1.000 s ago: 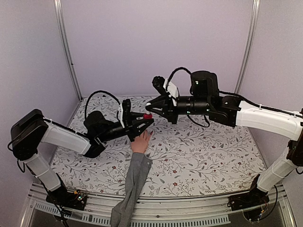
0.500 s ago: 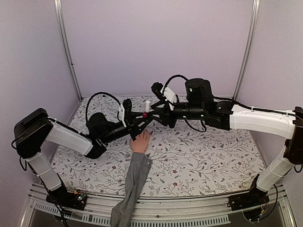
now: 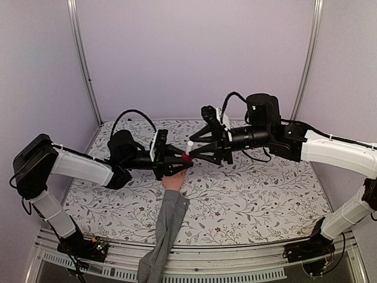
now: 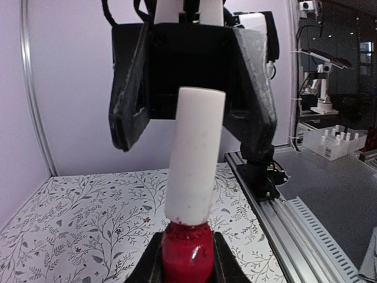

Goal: Paint the nails
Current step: Screw the nail polish bottle.

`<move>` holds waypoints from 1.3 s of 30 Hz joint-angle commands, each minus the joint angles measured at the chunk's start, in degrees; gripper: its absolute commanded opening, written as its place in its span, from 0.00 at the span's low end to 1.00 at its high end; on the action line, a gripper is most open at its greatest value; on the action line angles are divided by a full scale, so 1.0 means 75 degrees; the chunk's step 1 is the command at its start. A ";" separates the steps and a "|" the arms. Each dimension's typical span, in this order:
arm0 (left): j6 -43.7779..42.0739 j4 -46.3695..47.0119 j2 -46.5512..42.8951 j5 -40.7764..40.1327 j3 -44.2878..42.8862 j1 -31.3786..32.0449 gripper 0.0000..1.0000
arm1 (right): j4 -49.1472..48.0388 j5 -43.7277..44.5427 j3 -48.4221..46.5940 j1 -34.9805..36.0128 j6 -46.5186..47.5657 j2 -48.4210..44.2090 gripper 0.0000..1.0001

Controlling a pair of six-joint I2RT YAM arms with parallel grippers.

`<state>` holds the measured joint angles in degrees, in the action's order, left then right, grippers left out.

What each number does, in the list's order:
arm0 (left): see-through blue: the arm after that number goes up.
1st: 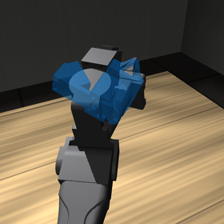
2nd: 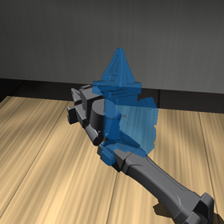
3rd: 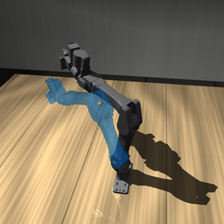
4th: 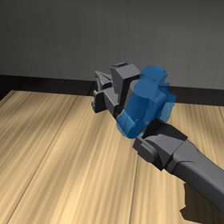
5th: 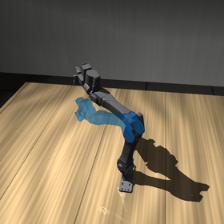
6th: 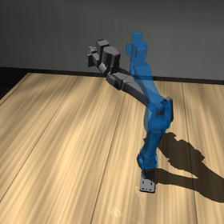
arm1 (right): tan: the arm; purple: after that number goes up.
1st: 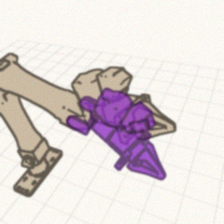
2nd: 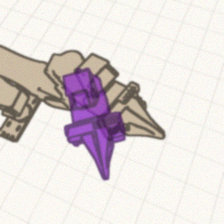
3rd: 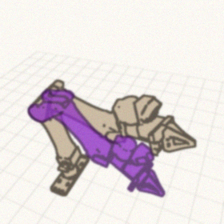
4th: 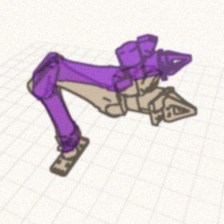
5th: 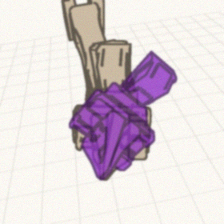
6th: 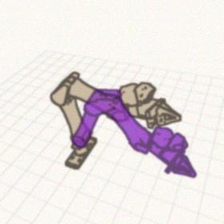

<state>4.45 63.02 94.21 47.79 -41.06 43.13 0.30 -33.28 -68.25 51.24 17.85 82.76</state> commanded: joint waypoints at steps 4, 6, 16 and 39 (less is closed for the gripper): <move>0.0238 -0.0329 0.0227 0.1642 -0.0579 -0.0021 0.00 | 0.0893 -0.1766 -0.0593 -0.0024 0.0537 0.0193 0.50; 0.0279 -0.0350 0.0276 0.1669 -0.0626 0.0002 0.00 | 0.0944 -0.1816 -0.0673 -0.0019 0.0528 0.0263 0.49; 0.0510 -0.0283 0.0406 0.1815 -0.0753 0.0026 0.00 | 0.1068 -0.1735 -0.0786 -0.0011 0.0633 0.0403 0.30; -0.0531 0.0254 -0.0380 -0.2571 -0.0314 0.0472 0.00 | -0.0251 0.1224 -0.0311 0.0146 -0.0405 0.0516 0.00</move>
<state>4.95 62.52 94.54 44.80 -42.63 44.23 2.02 -33.30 -72.36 51.59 18.63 85.41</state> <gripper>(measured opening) 0.199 0.125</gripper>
